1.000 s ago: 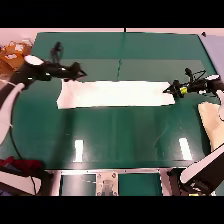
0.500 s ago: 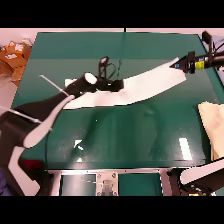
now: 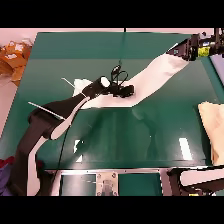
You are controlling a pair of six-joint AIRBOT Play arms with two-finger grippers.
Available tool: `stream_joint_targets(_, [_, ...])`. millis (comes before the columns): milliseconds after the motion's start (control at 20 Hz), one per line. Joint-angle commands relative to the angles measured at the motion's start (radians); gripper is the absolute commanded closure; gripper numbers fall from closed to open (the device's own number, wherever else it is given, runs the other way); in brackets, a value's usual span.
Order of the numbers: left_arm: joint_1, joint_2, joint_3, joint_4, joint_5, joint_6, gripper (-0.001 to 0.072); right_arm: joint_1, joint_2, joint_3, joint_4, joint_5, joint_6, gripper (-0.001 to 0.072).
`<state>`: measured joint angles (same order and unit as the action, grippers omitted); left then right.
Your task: Fold the shirts.
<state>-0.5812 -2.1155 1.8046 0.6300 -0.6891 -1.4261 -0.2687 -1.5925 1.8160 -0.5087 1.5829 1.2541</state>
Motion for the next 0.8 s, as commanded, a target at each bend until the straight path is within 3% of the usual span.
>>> stream_joint_targets(0, [0.063, 0.025, 0.058, 0.091, -0.174, -0.024, 0.0682, 0.020, 0.006, 0.000, 0.003, -0.005, 0.003, 0.0697])
stream_joint_targets(150, [0.174, 0.094, 0.179, 0.389, -0.512, -0.122, 0.0682, 0.078, 0.006, 0.000, 0.003, -0.022, 0.027, 0.0697])
stream_joint_targets(300, [0.290, 0.177, 0.288, 0.614, -0.820, -0.105, 0.0681, 0.203, 0.005, 0.000, 0.002, -0.127, 0.056, 0.0697])
stream_joint_targets(400, [0.371, 0.259, 0.287, 0.674, -0.881, -0.058, 0.0681, 0.322, -0.003, 0.000, -0.012, -0.245, 0.093, 0.0697])
stream_joint_targets(550, [0.495, 0.356, 0.287, 0.680, -0.871, -0.013, 0.0681, 0.531, -0.064, 0.000, -0.077, -0.458, 0.148, 0.0697])
stream_joint_targets(750, [0.622, 0.420, 0.286, 0.679, -0.871, 0.008, 0.0681, 0.807, -0.255, 0.000, -0.056, -0.803, 0.191, 0.0697])
